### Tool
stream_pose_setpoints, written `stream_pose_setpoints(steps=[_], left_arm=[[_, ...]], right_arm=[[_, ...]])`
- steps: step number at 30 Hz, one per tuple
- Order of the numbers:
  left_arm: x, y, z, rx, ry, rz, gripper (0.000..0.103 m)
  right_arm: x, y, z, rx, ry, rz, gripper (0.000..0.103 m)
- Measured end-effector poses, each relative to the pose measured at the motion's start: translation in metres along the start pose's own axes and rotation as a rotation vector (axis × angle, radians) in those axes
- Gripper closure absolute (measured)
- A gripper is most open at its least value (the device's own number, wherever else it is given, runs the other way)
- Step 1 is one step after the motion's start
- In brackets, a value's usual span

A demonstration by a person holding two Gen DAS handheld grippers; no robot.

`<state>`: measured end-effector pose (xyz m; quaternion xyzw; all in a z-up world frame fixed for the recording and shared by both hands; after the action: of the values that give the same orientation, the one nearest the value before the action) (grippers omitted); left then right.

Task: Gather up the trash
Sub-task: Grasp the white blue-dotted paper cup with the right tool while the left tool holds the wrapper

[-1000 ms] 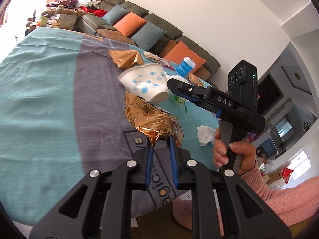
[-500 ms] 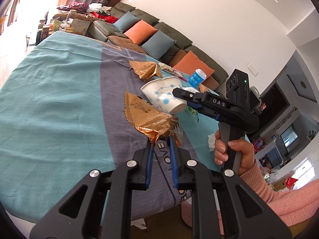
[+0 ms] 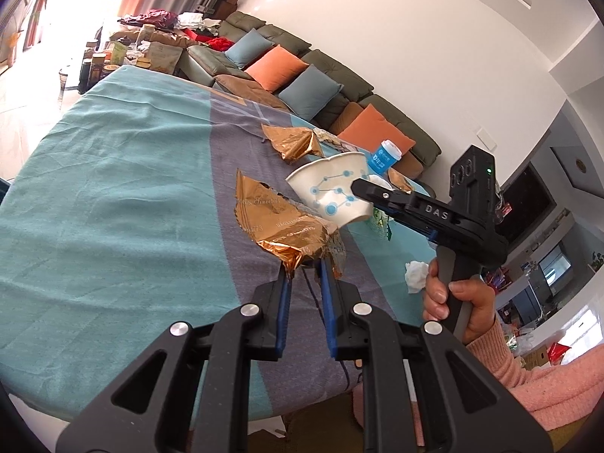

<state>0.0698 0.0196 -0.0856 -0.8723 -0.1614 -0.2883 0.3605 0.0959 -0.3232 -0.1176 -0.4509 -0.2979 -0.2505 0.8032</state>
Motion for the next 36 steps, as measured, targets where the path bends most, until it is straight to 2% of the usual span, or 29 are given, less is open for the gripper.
stream_pose_setpoints(steps=[20, 36], left_arm=[[0.0, -0.025, 0.017, 0.029, -0.022, -0.059, 0.087], [-0.006, -0.052, 0.031, 0.082, -0.046, -0.111, 0.087]], right_arm=[[0.002, -0.005, 0.033, 0.058, -0.039, -0.021, 0.079], [0.002, 0.012, 0.061, 0.121, -0.075, -0.002, 0.079]])
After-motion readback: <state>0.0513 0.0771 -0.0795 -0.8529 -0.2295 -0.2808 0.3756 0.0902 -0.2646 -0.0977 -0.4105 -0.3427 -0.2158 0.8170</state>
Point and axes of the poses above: each gripper's, at about its wrist camera, not at the fingertips, and y roughly the way its jaws point, z to its left, x to its top, the point moved 1 cm from there along y, roughly the way its jaws point, and after that the axes turned 3 degrees about -y, right-handed, at the moved point
